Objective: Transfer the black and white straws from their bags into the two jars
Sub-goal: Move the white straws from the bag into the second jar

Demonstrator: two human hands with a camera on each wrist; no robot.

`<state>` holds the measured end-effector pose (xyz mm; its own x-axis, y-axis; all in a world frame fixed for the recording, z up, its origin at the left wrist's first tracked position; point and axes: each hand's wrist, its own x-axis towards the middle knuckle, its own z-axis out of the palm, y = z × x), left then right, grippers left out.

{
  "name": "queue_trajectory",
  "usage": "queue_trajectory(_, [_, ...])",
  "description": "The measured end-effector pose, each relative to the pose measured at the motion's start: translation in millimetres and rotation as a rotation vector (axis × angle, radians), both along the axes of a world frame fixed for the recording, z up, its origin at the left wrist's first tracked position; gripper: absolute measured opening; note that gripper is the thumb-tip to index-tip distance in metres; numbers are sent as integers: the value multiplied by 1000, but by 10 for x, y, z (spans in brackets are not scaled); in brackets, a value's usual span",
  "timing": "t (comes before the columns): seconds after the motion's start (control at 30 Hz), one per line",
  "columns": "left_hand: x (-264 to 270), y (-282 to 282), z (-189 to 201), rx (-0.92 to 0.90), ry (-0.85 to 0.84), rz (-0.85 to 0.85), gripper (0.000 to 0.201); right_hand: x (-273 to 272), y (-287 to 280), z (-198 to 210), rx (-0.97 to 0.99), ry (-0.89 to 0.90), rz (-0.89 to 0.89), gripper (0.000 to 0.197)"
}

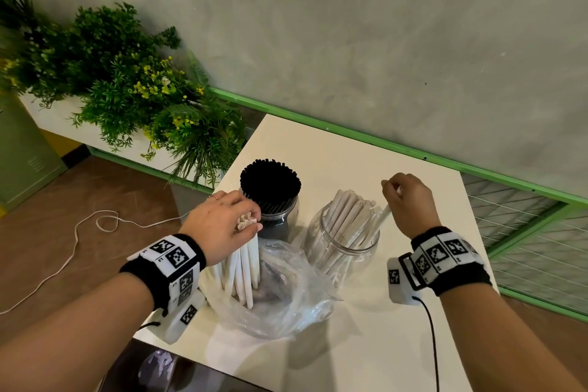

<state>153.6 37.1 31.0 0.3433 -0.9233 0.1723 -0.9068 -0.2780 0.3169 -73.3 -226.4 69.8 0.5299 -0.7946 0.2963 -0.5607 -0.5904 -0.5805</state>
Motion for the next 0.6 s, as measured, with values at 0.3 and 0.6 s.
queue_trajectory(0.3, [-4, 3, -16, -19, 8, 9, 39, -179, 123, -104, 105, -50, -28, 17])
queue_trajectory(0.6, [-11, 6, -11, -9, 8, 14, 39, -303, 216, -316, -139, -45, 6, 7])
